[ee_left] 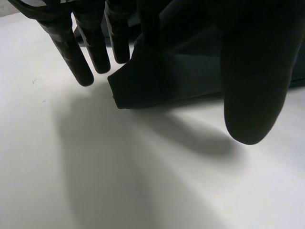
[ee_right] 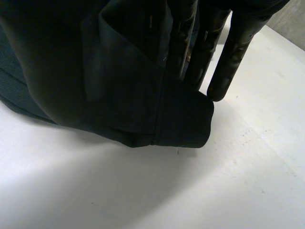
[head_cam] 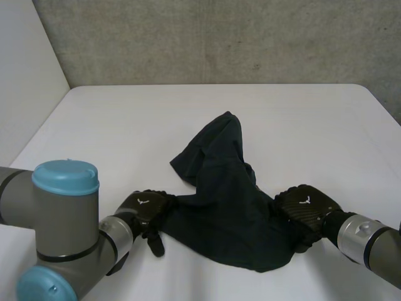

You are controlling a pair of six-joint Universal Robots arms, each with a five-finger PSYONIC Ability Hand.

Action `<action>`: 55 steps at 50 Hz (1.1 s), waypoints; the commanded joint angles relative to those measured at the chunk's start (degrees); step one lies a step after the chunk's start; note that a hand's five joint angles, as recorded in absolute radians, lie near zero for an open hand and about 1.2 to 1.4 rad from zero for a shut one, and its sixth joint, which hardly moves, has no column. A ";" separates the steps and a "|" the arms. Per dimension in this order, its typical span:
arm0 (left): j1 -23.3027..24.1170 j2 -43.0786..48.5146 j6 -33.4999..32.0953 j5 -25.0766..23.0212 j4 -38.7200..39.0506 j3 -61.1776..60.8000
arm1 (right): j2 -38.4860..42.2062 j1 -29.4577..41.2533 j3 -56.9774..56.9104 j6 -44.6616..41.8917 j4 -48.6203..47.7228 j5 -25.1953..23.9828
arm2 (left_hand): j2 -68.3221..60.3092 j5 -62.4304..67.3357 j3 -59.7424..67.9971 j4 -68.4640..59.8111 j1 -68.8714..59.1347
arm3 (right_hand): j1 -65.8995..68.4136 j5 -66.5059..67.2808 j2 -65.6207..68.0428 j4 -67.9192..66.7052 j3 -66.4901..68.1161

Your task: Fold the shorts.

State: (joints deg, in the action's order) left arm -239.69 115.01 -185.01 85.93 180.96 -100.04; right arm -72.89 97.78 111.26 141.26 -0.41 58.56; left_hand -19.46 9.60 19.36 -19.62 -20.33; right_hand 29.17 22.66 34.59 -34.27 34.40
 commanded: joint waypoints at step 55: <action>-6.76 -27.49 -5.80 1.34 -21.44 18.31 | -15.18 17.18 -39.46 11.14 26.43 29.33 | -60.54 60.40 60.64 -60.38 -59.67 | 50.83 47.34 45.41 -45.73 45.60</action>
State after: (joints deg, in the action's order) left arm -245.98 77.75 -190.71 87.18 159.26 -80.41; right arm -95.68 111.12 68.77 153.06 26.13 85.08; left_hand -68.53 55.31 68.17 -68.84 -65.30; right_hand 55.89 54.29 66.92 -68.28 67.66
